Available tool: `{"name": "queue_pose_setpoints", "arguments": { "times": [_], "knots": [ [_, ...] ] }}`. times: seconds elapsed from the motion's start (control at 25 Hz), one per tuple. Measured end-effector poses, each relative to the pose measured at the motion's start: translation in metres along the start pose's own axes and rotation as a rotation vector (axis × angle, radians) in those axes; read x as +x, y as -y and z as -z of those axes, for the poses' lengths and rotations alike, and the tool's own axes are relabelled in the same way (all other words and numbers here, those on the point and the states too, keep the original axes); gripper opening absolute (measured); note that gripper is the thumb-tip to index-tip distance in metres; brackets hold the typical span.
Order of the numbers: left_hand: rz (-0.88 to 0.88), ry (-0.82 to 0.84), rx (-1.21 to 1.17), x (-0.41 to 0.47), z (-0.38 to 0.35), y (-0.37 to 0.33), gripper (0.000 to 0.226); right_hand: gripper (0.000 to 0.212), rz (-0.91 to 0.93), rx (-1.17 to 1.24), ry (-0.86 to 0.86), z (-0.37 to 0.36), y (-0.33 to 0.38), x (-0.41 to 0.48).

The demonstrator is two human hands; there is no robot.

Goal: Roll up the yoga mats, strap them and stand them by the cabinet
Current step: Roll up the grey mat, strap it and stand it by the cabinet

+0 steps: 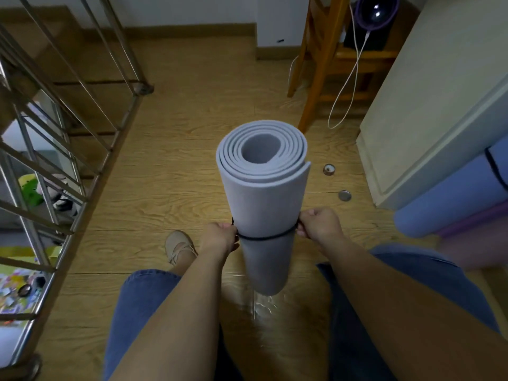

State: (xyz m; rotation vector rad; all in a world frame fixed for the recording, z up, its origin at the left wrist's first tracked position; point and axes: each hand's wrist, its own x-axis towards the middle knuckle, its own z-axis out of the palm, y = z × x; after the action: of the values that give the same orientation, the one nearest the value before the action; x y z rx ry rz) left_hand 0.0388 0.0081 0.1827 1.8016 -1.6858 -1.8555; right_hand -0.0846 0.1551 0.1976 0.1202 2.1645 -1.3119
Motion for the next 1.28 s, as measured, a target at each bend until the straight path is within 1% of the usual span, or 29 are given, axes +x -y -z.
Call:
{"name": "queue_pose_setpoints", "arguments": {
  "times": [0.2,0.32,0.4,0.44,0.48,0.52,0.56,0.64,0.72,0.8,0.92,0.96,1.0,1.08,1.16,1.24,1.28],
  "knots": [
    [0.055,0.033,-0.006,0.029,-0.003,-0.013,0.002,0.033,-0.037,0.009,0.000,-0.015,0.004,0.026],
    [0.060,0.032,-0.001,0.048,-0.008,-0.021,0.002,0.027,-0.072,0.023,0.024,-0.021,0.011,0.043],
    [0.078,0.026,-0.009,0.060,-0.009,-0.027,0.009,0.024,-0.080,0.041,0.054,-0.026,0.017,0.053],
    [0.089,0.026,-0.001,0.064,-0.009,-0.029,0.010,0.021,-0.044,-0.019,0.086,-0.028,0.019,0.058],
    [0.103,0.032,0.013,0.067,-0.009,-0.030,0.010,0.017,-0.010,-0.176,0.090,-0.029,0.021,0.064],
    [0.117,0.032,0.031,0.071,-0.010,-0.030,0.011,0.015,0.016,-0.282,0.081,-0.030,0.025,0.066],
    [0.126,0.028,0.049,0.075,-0.011,-0.030,0.012,0.022,0.048,-0.427,0.069,-0.030,0.026,0.066],
    [0.147,0.036,0.096,0.083,-0.014,-0.028,0.012,0.032,-0.001,-0.507,0.089,-0.031,0.029,0.069],
    [0.164,0.045,0.136,0.087,-0.018,-0.028,0.009,0.036,-0.102,-0.569,0.057,-0.032,0.028,0.072],
    [0.191,0.050,0.205,0.087,-0.021,-0.023,0.010,0.037,-0.107,-0.640,0.081,-0.031,0.015,0.072],
    [0.195,0.047,0.281,0.079,-0.020,-0.019,0.012,0.037,-0.075,-0.629,0.089,-0.031,0.007,0.068],
    [0.184,0.036,0.299,0.077,-0.020,-0.019,0.012,0.036,-0.098,-0.567,0.136,-0.031,0.003,0.069],
    [0.166,0.037,0.327,0.076,-0.020,-0.017,0.012,0.031,-0.100,-0.436,0.183,-0.031,0.002,0.065],
    [0.145,0.072,0.359,0.068,-0.021,-0.017,0.010,0.012,-0.235,-0.041,0.160,-0.027,0.002,0.065],
    [0.135,0.103,0.308,0.060,-0.023,-0.015,0.011,0.017,-0.248,-0.006,0.171,-0.019,0.004,0.054],
    [0.102,0.099,0.239,0.050,-0.028,-0.014,0.007,0.016,-0.105,-0.115,0.181,-0.015,0.003,0.044],
    [0.062,0.088,0.242,0.044,-0.029,-0.015,0.016,0.023,0.010,-0.158,0.196,-0.012,0.005,0.037]
  ]
}}
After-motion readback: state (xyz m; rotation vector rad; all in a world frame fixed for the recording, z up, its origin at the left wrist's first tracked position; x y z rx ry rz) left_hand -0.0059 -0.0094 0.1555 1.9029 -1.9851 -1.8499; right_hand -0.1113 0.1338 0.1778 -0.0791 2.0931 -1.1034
